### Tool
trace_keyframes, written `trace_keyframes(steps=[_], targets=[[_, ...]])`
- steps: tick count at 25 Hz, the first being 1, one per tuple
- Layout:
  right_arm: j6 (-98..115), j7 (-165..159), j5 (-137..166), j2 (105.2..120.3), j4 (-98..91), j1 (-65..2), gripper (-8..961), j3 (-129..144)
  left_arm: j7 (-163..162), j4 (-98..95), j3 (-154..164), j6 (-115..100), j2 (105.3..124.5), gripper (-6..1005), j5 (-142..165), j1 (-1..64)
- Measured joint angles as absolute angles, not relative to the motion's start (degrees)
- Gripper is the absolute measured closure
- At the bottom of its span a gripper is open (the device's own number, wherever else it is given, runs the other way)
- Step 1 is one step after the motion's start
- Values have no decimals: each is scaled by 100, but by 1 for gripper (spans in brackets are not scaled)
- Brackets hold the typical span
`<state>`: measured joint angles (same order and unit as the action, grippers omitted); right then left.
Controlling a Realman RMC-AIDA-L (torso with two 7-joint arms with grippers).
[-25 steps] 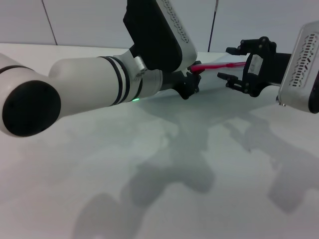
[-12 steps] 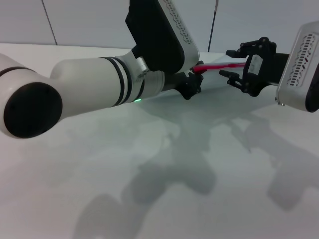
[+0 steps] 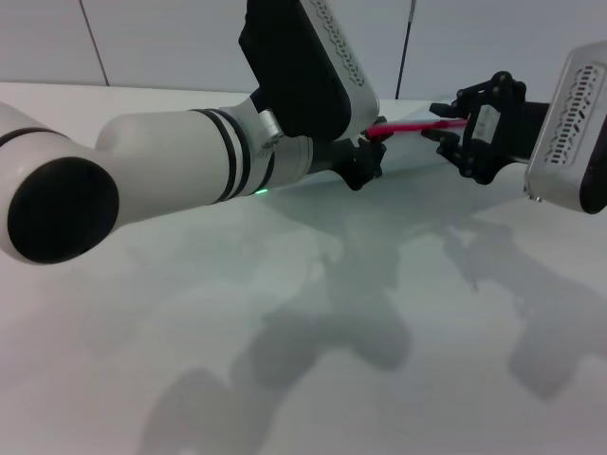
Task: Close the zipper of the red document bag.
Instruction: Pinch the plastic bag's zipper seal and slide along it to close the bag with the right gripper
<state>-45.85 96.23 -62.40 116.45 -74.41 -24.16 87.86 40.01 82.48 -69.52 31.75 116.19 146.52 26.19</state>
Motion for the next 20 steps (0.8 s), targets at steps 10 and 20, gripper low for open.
trace_keyframes(steps=[10,20], targets=[[-4465,9624,-6280,11645,-7380,-2417,757,8827,4007,8236,-6952,3172,11619,943,14650,2619],[-4465,9628,-6310,11646,-7373,-2417,801,8844,4008,8228,-6952,3172,11619,943,14651,2619]])
